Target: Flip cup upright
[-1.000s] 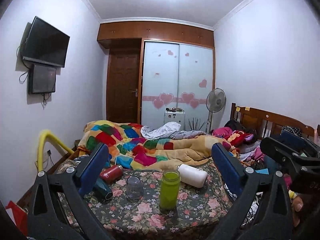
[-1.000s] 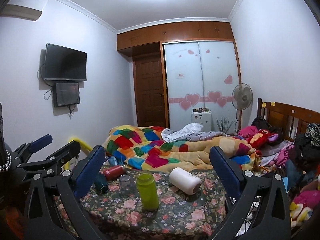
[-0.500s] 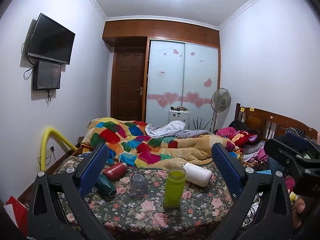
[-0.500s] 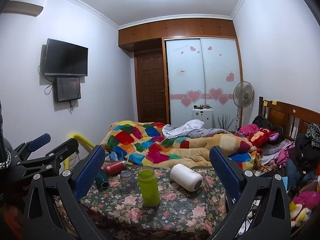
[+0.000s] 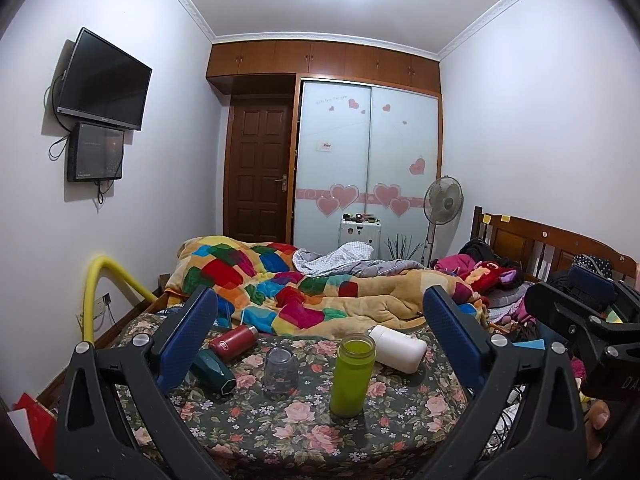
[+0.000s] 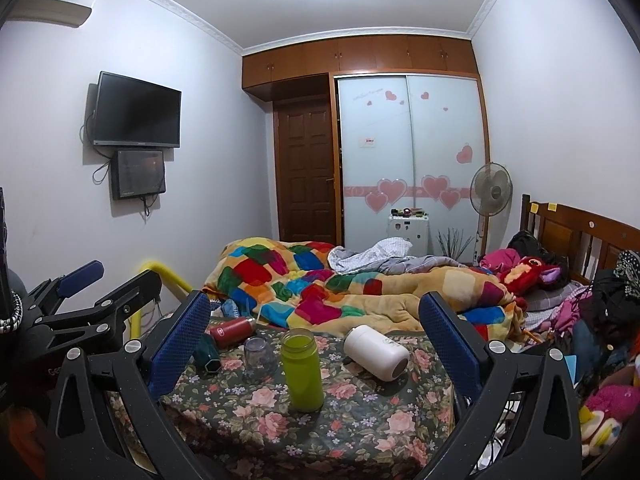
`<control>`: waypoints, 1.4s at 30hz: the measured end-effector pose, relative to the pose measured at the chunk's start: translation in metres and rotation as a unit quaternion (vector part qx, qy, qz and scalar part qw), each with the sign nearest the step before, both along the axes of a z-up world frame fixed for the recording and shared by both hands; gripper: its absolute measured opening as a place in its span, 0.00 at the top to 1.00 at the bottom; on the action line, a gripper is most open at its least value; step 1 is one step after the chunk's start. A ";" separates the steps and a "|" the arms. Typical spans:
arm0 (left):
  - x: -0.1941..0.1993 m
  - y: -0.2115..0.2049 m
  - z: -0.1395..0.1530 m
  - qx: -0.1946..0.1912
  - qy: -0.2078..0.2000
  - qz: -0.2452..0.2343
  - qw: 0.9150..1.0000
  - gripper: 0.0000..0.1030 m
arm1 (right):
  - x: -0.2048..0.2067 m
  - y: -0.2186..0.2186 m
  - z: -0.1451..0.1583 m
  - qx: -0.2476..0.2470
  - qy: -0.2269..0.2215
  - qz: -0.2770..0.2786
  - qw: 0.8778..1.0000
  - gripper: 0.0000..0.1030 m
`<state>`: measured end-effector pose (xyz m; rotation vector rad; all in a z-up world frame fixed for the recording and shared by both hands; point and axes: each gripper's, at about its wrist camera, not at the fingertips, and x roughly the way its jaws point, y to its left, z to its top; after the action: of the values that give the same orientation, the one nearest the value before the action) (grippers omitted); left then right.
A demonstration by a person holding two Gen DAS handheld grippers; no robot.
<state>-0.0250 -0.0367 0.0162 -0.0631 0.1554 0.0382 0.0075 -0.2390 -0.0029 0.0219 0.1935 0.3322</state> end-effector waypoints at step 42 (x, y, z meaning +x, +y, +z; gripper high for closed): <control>0.008 -0.001 -0.003 0.001 0.010 -0.007 1.000 0.00 | 0.002 0.003 -0.002 0.006 0.008 0.001 1.000 0.00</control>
<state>-0.0172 -0.0378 0.0132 -0.0600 0.1760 0.0243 0.0091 -0.2360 -0.0052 0.0362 0.2079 0.3356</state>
